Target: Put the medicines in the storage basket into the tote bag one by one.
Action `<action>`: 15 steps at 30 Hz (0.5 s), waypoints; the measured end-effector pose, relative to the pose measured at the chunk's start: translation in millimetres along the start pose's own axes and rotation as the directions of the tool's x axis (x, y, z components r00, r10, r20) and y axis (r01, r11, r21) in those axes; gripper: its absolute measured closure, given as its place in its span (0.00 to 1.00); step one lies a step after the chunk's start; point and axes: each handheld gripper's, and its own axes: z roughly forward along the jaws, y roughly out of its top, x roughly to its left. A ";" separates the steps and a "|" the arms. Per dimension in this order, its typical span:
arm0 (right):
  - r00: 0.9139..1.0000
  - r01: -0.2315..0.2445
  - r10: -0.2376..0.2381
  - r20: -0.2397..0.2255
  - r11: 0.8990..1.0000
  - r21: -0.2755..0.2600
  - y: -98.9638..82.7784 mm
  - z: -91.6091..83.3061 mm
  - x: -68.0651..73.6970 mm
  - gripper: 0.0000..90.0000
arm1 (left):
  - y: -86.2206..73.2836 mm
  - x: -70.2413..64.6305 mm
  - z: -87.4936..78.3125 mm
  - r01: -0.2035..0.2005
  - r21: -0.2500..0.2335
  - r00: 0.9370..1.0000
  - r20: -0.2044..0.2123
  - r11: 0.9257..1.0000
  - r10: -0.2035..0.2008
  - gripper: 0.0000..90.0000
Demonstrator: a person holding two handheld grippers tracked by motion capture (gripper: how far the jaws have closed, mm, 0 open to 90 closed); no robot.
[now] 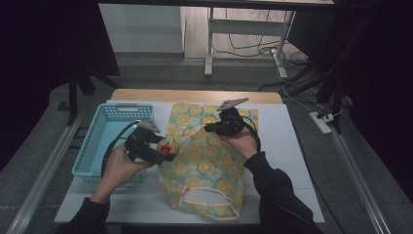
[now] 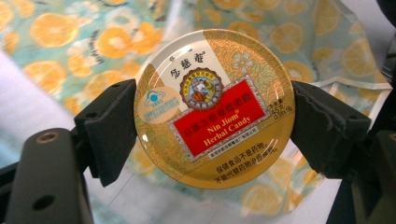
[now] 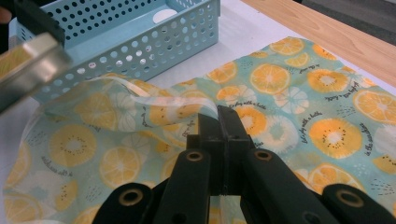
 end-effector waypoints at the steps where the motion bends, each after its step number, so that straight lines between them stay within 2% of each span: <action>1: 1.000 0.000 0.000 0.000 1.000 0.001 0.0 0.2 -0.4 1.00 | 2.2 -1.7 3.7 -0.007 0.005 1.000 0.006 1.000 0.007 0.23; 10: 1.000 -0.005 0.005 0.009 1.000 -0.007 0.3 1.6 -4.1 1.00 | 21.0 -13.8 43.5 -0.048 0.047 0.998 0.046 0.998 0.046 0.23; 15: 1.000 -0.008 0.008 0.013 1.000 -0.009 1.6 3.0 -5.4 1.00 | 28.8 -14.6 66.8 -0.072 0.073 0.997 0.039 0.995 0.070 0.23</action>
